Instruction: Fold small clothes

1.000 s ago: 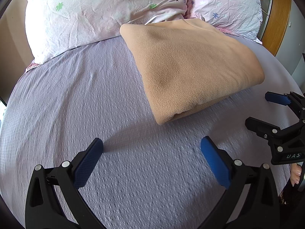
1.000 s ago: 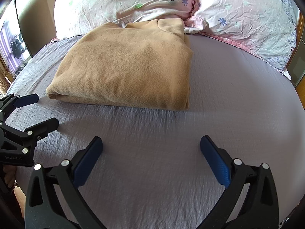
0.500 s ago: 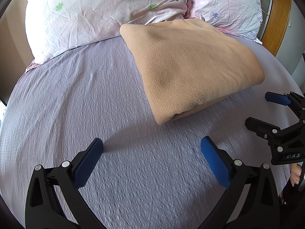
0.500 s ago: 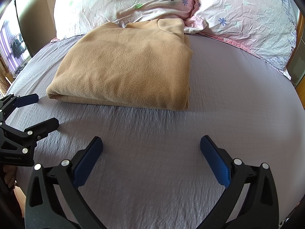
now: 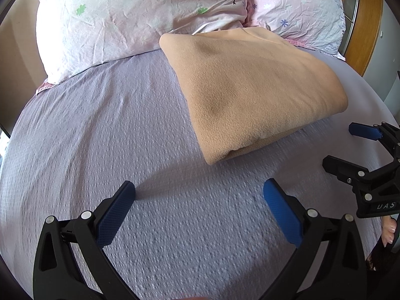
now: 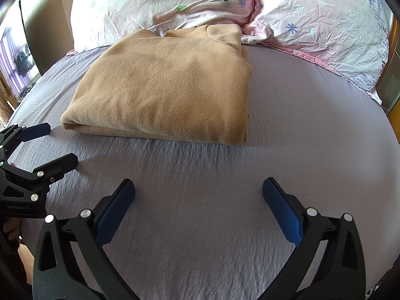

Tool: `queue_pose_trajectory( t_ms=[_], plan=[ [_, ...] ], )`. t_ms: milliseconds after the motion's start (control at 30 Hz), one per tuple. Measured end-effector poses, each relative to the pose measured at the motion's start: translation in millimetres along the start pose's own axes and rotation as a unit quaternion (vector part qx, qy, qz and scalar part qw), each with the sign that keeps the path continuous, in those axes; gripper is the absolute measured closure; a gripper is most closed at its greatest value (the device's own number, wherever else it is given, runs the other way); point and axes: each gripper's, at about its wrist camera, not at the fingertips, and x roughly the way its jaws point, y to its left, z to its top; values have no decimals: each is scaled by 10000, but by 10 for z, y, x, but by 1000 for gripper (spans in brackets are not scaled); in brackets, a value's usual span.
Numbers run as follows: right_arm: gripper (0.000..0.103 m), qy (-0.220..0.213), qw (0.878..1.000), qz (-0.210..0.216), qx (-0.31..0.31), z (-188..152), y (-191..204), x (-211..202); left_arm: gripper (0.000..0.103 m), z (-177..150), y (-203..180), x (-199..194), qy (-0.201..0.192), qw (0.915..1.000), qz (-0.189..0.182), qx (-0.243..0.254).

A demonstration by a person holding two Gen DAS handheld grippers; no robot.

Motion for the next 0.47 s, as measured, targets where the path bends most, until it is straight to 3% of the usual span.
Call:
queue_pose_trajectory(
  t_ms=[467],
  plan=[
    [2, -1, 10000, 0, 1, -4, -2, -1, 1, 11, 3, 7, -3, 10000, -4, 2]
  ],
)
